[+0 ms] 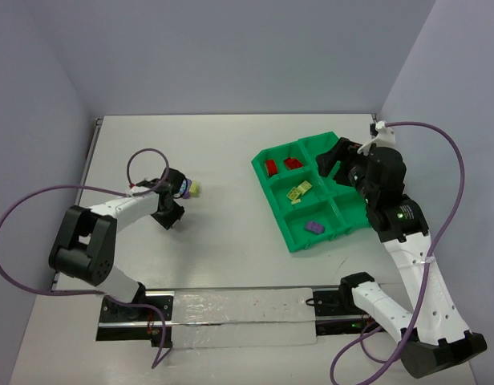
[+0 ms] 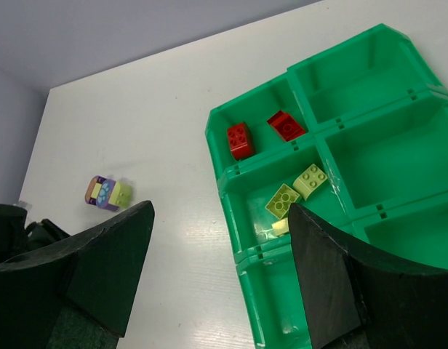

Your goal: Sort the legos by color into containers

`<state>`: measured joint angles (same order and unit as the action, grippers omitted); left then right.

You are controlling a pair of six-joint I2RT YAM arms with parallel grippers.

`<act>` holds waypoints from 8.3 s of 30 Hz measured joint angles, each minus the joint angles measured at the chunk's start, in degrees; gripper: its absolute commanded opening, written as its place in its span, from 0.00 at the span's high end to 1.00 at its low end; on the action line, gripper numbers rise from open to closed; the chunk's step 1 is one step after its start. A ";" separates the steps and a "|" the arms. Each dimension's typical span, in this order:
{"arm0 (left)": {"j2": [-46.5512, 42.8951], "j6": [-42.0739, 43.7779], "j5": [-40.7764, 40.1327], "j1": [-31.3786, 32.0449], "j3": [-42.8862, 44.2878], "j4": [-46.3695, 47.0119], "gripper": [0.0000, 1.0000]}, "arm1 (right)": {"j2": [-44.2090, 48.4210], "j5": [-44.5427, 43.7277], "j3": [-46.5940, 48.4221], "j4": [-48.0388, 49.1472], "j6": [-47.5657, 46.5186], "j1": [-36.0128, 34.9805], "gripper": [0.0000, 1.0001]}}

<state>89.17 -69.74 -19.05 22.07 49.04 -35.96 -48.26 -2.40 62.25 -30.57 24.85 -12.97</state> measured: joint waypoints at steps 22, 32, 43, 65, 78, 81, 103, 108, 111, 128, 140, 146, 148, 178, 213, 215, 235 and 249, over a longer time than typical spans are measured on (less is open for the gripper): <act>16.41 17.07 7.58 25.88 18.44 8.30 0.09 | -1.34 0.31 -2.82 0.96 1.24 -0.01 0.18; 10.41 18.49 6.58 24.70 19.89 2.88 0.10 | -2.49 -2.81 -11.50 1.24 3.30 -10.71 0.18; -13.17 20.60 3.60 -1.59 15.40 -3.94 0.11 | -22.54 -2.74 -7.24 3.36 -1.95 -25.49 0.19; -17.01 20.97 5.42 -5.29 10.77 -8.07 0.11 | -66.44 0.02 17.80 -2.20 -26.19 -34.03 0.23; -17.82 21.12 5.43 -5.29 10.77 -8.54 0.12 | -66.85 -1.74 17.17 4.28 -24.06 -34.03 0.70; -17.82 21.13 5.60 -5.29 10.77 -8.54 0.12 | -66.85 -1.94 17.17 4.44 -23.72 -34.03 0.85; -17.82 22.43 5.71 -5.29 10.88 -9.08 0.12 | -36.71 -4.74 7.14 13.00 -0.75 -2.23 0.82; -17.82 22.43 5.88 -5.29 10.88 -9.26 0.12 | -38.74 -6.38 5.85 13.23 1.29 4.88 0.80; -17.82 22.43 5.91 -5.29 10.88 -9.72 0.12 | -41.05 -7.63 7.01 13.39 1.89 8.33 0.79; -16.76 22.36 5.93 -5.29 12.00 -10.98 0.04 | -61.24 -10.57 26.82 11.66 0.73 11.37 0.34; -9.45 22.27 6.58 -5.29 16.63 -10.48 0.05 | -58.35 -8.13 25.60 11.43 -0.06 11.34 0.33; -1.74 20.80 6.02 -5.29 21.77 -9.73 0.08 | -45.28 -7.23 20.31 11.01 -1.12 9.76 0.32; 1.17 19.94 5.75 -5.30 23.48 -9.72 0.11 | -41.39 -7.04 19.27 11.50 -1.62 8.54 0.32; 19.46 -4.25 8.09 -0.50 35.47 -13.38 0.09 | -34.68 -3.40 11.73 10.38 -2.62 4.70 0.32; 18.88 0.28 6.20 1.84 33.07 -11.30 0.07 | -34.01 -1.47 10.35 10.37 -3.47 3.68 0.32; 14.25 3.63 4.66 1.93 31.96 -10.91 0.06 | -33.78 -1.46 10.35 10.34 -3.49 3.30 0.32; 18.98 6.67 13.23 -13.29 31.72 -13.07 0.06 | -33.28 -1.49 10.35 10.14 -3.58 0.16 0.32; 27.50 -0.55 17.28 -15.51 37.67 -13.09 0.05 | -33.13 -1.53 10.35 9.80 -3.73 -0.63 0.31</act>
<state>116.66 -70.29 -1.77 6.56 86.71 -49.05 -81.39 -3.92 72.60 -20.77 21.12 -13.61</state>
